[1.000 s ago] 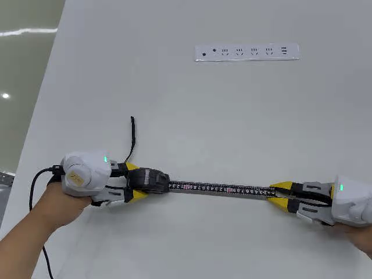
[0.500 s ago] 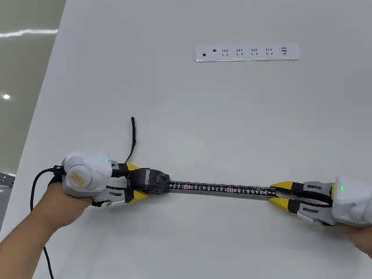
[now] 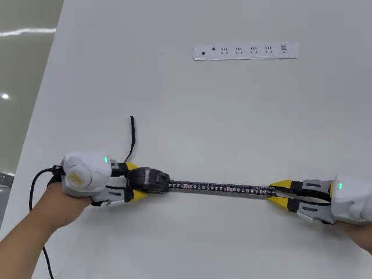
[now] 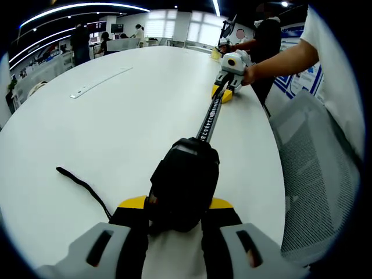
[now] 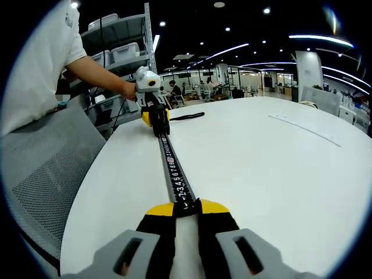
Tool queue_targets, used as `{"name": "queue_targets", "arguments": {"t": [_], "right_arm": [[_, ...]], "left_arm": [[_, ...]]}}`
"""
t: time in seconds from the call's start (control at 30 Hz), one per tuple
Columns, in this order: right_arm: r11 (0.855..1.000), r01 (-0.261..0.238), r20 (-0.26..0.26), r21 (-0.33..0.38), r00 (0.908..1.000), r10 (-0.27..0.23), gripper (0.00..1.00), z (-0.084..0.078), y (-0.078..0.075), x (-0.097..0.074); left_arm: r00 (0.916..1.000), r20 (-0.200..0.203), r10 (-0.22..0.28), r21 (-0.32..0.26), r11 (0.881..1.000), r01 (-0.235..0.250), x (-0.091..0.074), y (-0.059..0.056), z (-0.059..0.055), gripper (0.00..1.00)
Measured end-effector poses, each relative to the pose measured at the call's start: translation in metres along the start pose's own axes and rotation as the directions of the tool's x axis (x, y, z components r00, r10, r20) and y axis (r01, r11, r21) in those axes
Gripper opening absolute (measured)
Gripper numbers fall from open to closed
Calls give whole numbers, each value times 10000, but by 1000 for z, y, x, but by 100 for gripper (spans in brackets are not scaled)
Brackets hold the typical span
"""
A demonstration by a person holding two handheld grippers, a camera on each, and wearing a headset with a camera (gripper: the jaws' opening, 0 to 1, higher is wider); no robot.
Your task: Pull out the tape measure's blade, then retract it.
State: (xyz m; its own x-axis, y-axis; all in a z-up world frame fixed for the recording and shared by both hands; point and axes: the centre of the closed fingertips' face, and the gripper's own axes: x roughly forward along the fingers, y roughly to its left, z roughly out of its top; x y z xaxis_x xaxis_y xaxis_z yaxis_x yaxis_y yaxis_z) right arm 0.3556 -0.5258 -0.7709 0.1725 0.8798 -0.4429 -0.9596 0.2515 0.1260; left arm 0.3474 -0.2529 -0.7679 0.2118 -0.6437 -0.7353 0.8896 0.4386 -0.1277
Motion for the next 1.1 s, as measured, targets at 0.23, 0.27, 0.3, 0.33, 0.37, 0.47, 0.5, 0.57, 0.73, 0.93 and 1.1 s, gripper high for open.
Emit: {"name": "queue_targets", "arguments": {"t": [0.23, 0.27, 0.3, 0.33, 0.37, 0.47, 0.5, 0.57, 0.73, 0.93, 1.1], "right_arm": [[9996, 164, -15, 226, 9999, -164, 14, 1, -3, -2], [9996, 172, -19, 246, 9999, -171, 14, 1, -3, -2], [9996, 182, -33, 220, 9998, -181, 14, 1, -2, -2], [9996, 190, -37, 229, 9998, -189, 14, 1, -2, -2], [9994, 180, -24, 290, 9998, -180, 14, 2, -1, -2], [9991, 182, -23, 384, 9998, -181, 14, 2, -1, -2], [9990, 180, -25, 404, 9998, -179, 15, 2, -1, -2], [9988, 174, -24, 459, 9998, -173, 15, 1, -2, -2], [9988, 89, -22, 491, 10000, -88, 20, 2, 2, 1], [9989, 41, -60, 462, 10000, -38, 24, -2, 2, 1], [9986, 112, -77, 513, 9999, -108, 26, -2, 1, 0]], "left_arm": [[9995, -238, 194, 385, 9991, -185, 1, -2, -1, 32], [9995, -232, 202, 395, 9990, -193, 0, -1, -1, 32], [9995, -222, 207, 383, 9991, -198, 0, -1, -1, 32], [9995, -221, 211, 358, 9992, -203, 0, -1, -1, 32], [9995, -222, 225, 368, 9991, -217, 0, 0, -1, 32], [9992, -215, 325, 541, 9980, -313, 0, 1, 1, 33], [9992, -236, 320, 574, 9979, -306, 0, 1, 1, 33], [9992, -248, 325, 576, 9979, -310, 0, 0, 2, 33], [9985, -212, 497, 468, 9977, -487, -1, 4, 2, 39], [9981, 7, 623, 433, 9971, -623, -2, 5, 10, 46], [9984, 93, 556, 351, 9978, -559, -1, 3, 12, 46]]}}
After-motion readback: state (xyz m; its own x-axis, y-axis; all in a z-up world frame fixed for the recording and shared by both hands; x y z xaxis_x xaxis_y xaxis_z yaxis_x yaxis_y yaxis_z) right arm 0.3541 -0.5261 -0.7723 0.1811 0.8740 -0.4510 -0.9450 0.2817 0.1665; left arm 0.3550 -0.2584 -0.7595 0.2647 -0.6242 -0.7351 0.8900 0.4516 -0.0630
